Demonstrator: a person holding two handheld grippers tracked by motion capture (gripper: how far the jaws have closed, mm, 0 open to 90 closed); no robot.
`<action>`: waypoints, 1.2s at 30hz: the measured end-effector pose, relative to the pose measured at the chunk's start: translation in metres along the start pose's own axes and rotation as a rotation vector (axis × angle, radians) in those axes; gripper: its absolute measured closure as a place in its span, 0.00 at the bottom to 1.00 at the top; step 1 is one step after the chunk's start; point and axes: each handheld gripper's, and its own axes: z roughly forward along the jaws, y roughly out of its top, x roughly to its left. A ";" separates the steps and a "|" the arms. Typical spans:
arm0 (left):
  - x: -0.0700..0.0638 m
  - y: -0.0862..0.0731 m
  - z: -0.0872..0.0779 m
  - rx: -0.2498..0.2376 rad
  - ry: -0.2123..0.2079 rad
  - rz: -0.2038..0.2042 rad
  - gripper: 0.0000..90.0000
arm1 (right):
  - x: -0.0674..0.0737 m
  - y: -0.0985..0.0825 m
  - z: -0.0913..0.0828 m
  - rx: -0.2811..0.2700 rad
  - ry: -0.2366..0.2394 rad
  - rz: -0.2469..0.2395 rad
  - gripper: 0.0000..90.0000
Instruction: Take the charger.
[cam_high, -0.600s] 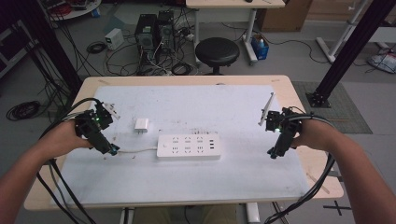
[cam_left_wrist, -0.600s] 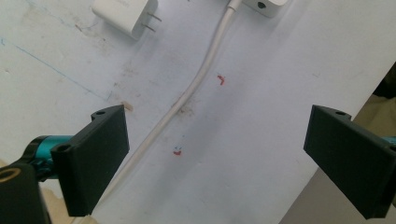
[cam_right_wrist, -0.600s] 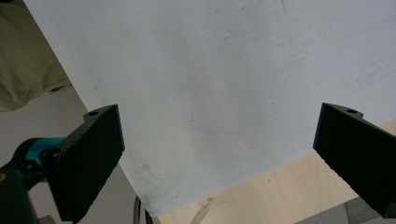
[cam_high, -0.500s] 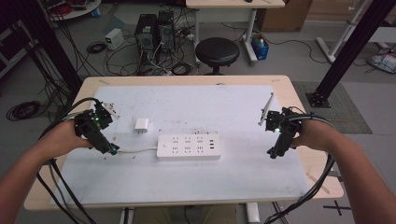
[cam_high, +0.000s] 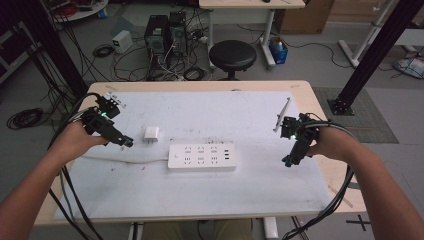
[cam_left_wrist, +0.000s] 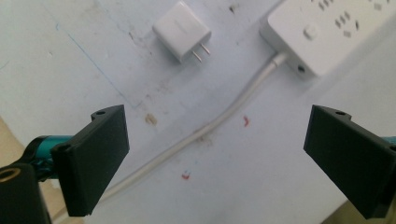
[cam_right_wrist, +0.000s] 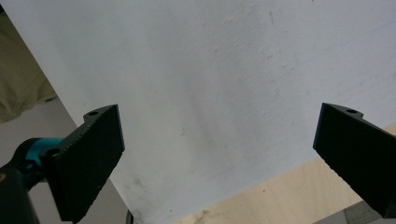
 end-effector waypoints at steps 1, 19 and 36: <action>0.001 0.002 0.002 -0.007 -0.003 -0.029 0.07 | -0.001 0.001 0.000 -0.003 0.000 -0.002 0.01; 0.004 0.047 0.063 -0.031 0.157 -0.422 0.07 | 0.002 0.004 0.009 -0.002 -0.001 -0.012 0.01; 0.007 0.051 0.134 0.006 0.178 -0.531 0.07 | 0.001 0.001 0.018 -0.028 0.009 0.000 0.01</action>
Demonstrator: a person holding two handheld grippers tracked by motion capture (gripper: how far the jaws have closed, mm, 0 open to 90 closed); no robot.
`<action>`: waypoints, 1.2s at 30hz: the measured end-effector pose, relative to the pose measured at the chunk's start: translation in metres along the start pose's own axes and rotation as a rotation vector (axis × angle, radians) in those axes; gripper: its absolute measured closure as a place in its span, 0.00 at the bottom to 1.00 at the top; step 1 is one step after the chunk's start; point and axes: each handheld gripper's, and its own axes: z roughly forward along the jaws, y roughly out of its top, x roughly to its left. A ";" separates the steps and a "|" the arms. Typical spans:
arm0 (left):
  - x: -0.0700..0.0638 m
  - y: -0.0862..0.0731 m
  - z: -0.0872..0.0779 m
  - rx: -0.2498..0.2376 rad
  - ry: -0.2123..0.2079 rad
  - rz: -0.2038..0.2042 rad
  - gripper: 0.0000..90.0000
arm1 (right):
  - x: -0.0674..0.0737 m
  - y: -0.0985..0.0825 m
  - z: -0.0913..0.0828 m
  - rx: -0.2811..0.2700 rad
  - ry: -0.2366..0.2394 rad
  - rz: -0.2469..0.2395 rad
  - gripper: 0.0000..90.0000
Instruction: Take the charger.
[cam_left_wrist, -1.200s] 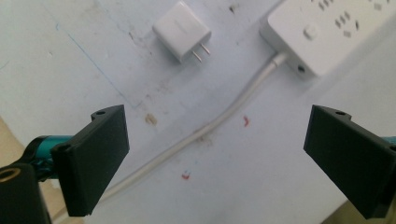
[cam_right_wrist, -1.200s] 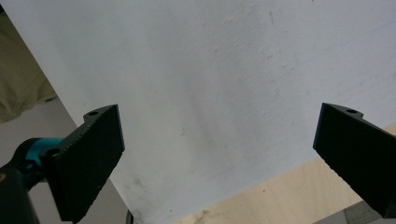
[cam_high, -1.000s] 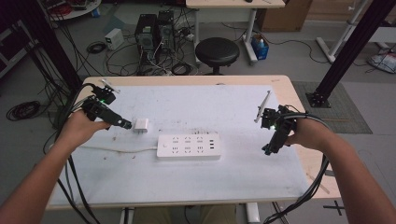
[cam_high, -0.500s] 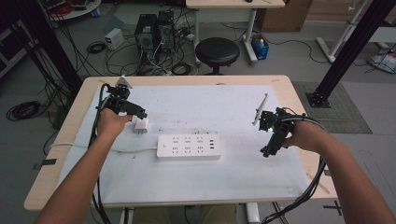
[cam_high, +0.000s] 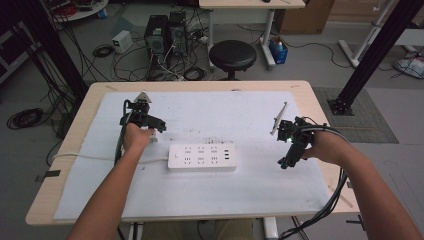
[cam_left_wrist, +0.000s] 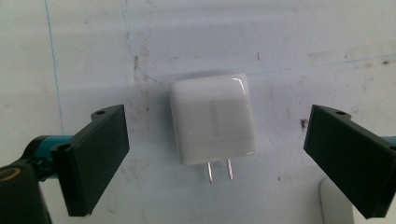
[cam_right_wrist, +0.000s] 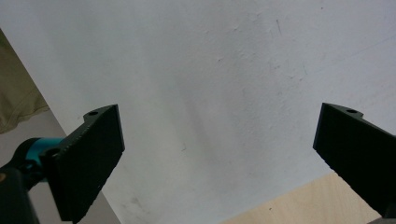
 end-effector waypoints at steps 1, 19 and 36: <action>0.000 0.000 0.001 -0.004 0.002 0.001 0.09 | -0.001 -0.001 0.001 -0.005 0.001 0.005 0.01; 0.000 -0.006 0.025 -0.007 0.018 -0.012 0.34 | -0.005 -0.004 0.009 0.002 0.028 0.013 0.01; 0.006 -0.010 0.013 -0.072 -0.026 0.057 0.47 | -0.004 -0.010 0.008 -0.013 0.012 0.043 0.01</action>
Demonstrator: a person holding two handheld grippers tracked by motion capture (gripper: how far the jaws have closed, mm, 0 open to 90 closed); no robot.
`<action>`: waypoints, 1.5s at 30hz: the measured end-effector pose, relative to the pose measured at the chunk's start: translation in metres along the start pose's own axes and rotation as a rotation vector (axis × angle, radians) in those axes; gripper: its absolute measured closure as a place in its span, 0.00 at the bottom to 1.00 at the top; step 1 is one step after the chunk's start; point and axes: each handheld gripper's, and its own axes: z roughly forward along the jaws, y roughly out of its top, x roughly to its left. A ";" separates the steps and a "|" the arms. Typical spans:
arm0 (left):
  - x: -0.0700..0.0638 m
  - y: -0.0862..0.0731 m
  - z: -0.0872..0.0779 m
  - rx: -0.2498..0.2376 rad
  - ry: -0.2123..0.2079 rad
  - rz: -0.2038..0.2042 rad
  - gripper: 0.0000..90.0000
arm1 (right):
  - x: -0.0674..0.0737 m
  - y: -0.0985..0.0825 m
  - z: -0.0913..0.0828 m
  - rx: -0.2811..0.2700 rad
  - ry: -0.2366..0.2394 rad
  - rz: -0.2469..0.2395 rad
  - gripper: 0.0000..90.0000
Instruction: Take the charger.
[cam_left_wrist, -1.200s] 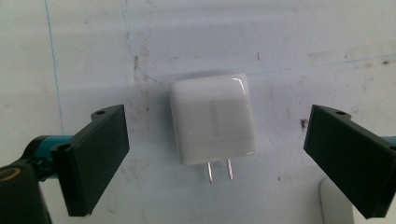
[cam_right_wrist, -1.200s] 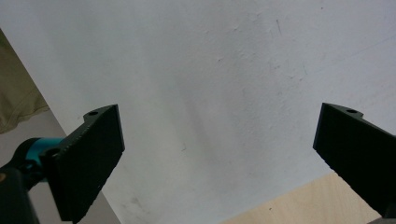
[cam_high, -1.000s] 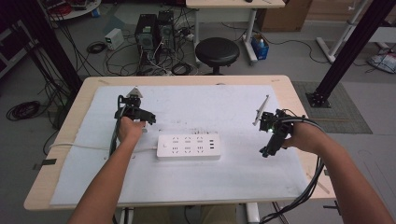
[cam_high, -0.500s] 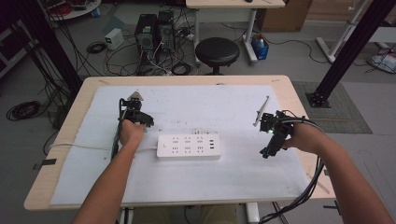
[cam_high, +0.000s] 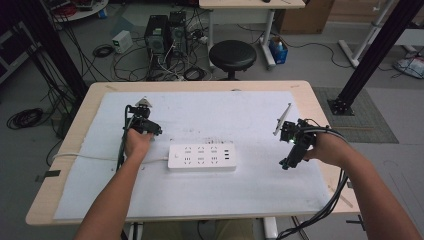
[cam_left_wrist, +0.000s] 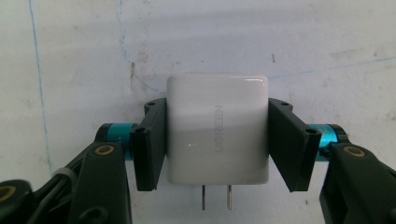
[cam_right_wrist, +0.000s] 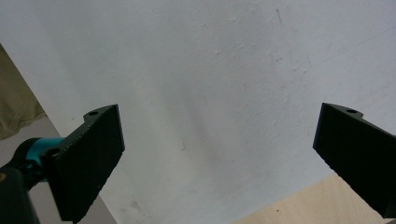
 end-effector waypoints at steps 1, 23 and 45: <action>0.001 0.000 -0.003 -0.011 -0.017 0.016 0.47 | 0.000 -0.001 0.000 0.000 0.000 0.004 0.01; -0.018 -0.015 -0.109 -0.242 -0.219 0.487 0.47 | 0.013 -0.003 -0.006 -0.025 -0.048 0.042 0.01; -0.032 -0.038 -0.143 -0.259 -0.315 0.751 0.47 | 0.016 -0.011 -0.012 -0.118 -0.058 0.095 0.02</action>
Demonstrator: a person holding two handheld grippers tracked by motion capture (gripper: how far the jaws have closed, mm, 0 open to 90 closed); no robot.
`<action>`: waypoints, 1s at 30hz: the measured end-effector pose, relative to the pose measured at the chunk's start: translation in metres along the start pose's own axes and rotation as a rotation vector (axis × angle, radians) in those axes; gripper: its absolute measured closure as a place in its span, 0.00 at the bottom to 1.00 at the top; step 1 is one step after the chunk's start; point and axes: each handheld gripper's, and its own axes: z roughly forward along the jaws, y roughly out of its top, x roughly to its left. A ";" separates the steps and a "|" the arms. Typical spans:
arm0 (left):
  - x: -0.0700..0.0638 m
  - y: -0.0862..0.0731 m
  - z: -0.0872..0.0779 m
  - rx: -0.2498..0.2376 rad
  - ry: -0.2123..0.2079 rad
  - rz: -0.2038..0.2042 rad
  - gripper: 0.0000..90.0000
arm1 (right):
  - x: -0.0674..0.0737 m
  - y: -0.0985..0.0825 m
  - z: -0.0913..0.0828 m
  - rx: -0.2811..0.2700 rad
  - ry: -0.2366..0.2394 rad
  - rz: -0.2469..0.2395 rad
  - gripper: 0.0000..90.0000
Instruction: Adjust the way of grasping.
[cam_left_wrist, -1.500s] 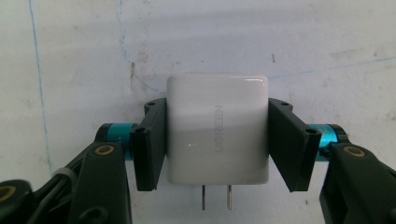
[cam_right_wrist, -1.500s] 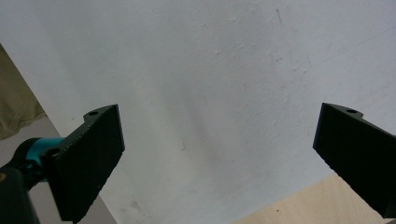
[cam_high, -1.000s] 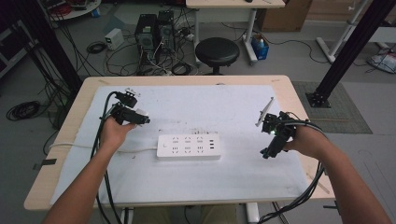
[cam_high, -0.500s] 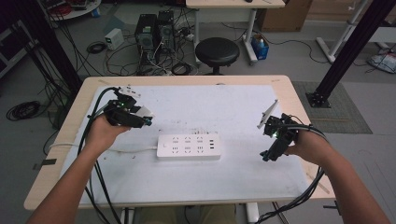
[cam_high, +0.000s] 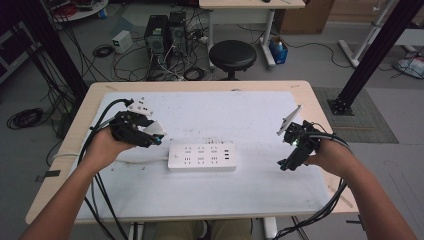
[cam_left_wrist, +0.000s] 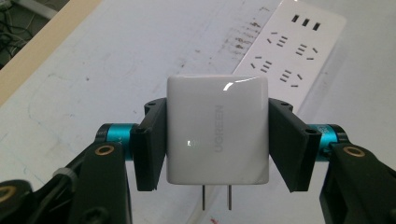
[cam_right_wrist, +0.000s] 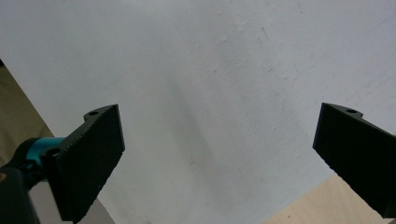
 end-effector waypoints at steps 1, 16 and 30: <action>-0.001 0.001 -0.001 -0.003 -0.006 0.014 0.47 | -0.001 -0.001 -0.001 -0.010 -0.002 0.012 0.02; -0.024 0.009 -0.001 -0.066 -0.078 0.130 0.47 | 0.016 0.012 -0.018 -0.114 0.015 0.201 0.02; -0.056 0.021 0.015 -0.105 -0.168 0.260 0.47 | 0.034 0.035 -0.027 -0.387 0.256 0.369 0.02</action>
